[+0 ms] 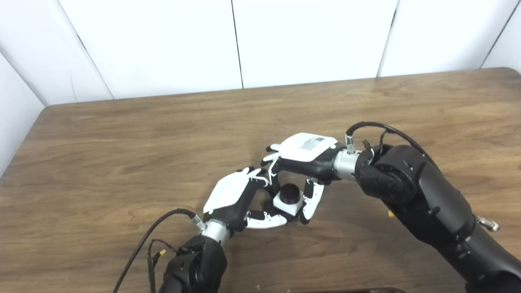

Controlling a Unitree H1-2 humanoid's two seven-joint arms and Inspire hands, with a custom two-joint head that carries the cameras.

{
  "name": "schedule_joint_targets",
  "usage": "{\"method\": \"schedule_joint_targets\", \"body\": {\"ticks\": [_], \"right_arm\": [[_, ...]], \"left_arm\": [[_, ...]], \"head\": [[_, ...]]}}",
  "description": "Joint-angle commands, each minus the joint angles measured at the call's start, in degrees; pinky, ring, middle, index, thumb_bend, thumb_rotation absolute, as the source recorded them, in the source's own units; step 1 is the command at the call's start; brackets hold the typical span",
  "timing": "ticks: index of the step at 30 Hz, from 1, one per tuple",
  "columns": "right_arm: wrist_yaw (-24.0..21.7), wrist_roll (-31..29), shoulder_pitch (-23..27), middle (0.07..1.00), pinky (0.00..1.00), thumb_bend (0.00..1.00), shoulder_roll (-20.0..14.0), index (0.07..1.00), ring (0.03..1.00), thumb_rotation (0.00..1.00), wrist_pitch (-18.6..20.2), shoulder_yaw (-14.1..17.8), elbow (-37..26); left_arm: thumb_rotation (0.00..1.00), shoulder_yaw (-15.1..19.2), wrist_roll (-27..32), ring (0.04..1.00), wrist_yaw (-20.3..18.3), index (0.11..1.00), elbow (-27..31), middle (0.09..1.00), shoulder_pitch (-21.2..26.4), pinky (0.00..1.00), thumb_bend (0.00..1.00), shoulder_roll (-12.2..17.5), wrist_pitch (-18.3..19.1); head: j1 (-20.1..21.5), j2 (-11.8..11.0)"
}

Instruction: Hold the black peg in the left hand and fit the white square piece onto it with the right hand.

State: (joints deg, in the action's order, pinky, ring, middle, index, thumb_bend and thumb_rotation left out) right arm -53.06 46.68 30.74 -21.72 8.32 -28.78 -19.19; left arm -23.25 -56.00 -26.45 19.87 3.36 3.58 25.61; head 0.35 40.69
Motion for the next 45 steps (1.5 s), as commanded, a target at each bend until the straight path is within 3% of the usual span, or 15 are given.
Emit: {"method": "schedule_joint_targets", "body": {"ticks": [1, 15, 19, 24, 34, 45], "right_arm": [[1.1, -0.3, 2.8, 0.917, 0.93, 0.94, -0.3, 0.584, 1.0, 0.21, -0.5, 1.4, -0.3], [1.1, -0.6, 2.9, 0.919, 0.93, 0.95, 0.0, 0.578, 1.0, 0.22, -0.2, 2.4, -0.3], [1.3, -0.8, 3.1, 0.919, 0.92, 0.95, 0.0, 0.58, 1.0, 0.22, -0.3, 2.6, -0.2], [1.5, -1.0, 3.3, 0.914, 0.92, 0.95, 0.0, 0.578, 1.0, 0.21, -0.5, 3.0, -0.2], [1.5, -1.4, 3.6, 0.913, 0.93, 0.94, -0.3, 0.58, 1.0, 0.21, -0.6, 3.7, -0.2], [2.3, -2.0, 4.2, 0.909, 0.92, 0.95, -0.4, 0.581, 1.0, 0.24, -0.9, 4.7, 0.1]], "left_arm": [[0.44, 0.0, -0.1, 1.0, -1.7, 0.879, -0.9, 0.956, -0.2, 1.0, 0.79, 1.1, 0.9], [0.44, 0.2, 1.4, 1.0, -2.7, 0.962, 0.0, 0.98, -0.6, 1.0, 0.82, 1.8, 1.0], [0.38, 0.1, 0.2, 1.0, -4.9, 0.971, 0.5, 0.989, -0.2, 1.0, 0.83, 2.1, 1.2], [0.23, 0.4, -0.9, 1.0, -7.3, 0.96, 1.1, 0.991, 0.2, 1.0, 0.84, 2.0, 1.3], [0.21, 0.9, -2.7, 1.0, -8.4, 0.954, 0.9, 0.987, 0.5, 1.0, 0.84, 1.0, 1.2], [0.22, 4.1, -8.0, 1.0, -16.5, 0.971, 5.5, 0.999, 1.3, 1.0, 0.86, -0.8, 1.3]], "head": [[0.0, 0.1], [-0.2, 0.2], [-0.2, 0.2], [-0.2, 0.1], [-0.6, -0.1], [-0.9, -0.6]]}}
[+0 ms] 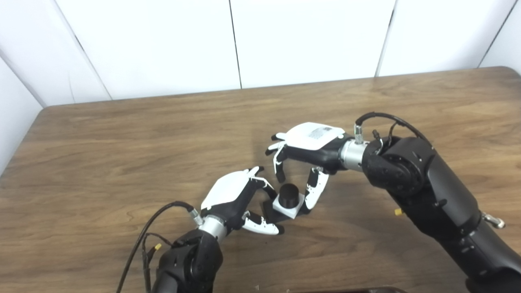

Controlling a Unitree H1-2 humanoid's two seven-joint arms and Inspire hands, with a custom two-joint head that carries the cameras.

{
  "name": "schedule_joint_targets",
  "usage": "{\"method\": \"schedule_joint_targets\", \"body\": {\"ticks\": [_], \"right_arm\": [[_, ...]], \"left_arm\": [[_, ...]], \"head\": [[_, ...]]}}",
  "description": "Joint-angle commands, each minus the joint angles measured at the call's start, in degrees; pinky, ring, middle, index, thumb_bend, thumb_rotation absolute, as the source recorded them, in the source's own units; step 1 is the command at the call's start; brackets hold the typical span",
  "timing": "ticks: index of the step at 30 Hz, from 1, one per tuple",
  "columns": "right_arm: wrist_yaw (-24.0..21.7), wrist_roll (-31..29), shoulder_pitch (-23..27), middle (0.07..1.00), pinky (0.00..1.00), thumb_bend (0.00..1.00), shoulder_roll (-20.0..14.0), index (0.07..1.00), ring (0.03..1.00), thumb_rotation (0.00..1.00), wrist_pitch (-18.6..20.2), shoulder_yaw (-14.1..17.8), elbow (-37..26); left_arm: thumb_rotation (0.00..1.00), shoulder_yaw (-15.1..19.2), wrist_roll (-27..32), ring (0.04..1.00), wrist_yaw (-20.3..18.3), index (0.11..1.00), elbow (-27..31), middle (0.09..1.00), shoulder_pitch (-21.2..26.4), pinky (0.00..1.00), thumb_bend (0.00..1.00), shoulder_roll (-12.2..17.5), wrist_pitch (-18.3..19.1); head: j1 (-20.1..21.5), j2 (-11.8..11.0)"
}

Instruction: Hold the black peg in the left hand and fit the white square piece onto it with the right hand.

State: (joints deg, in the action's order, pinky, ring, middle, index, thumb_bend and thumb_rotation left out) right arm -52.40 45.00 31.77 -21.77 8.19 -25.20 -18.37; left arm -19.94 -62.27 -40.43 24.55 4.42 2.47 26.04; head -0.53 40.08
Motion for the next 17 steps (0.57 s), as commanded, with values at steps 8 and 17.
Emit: {"method": "schedule_joint_targets", "body": {"ticks": [8, 17], "right_arm": [[1.7, -1.1, 3.8, 0.917, 0.94, 0.95, -0.8, 0.579, 1.0, 0.23, -0.3, 2.1, -0.7], [2.4, -1.4, 3.7, 0.916, 0.94, 0.96, -1.1, 0.578, 1.0, 0.23, -0.5, 2.7, -0.4]], "left_arm": [[0.23, 4.4, -3.9, 1.0, -8.1, 0.987, 5.7, 1.0, 1.4, 1.0, 0.85, -1.7, 0.8], [0.26, 7.9, -8.9, 1.0, -15.8, 0.999, 10.6, 1.0, 3.3, 1.0, 0.85, -4.2, 0.8]], "head": [[-0.2, -0.1], [-0.3, -0.2]]}}
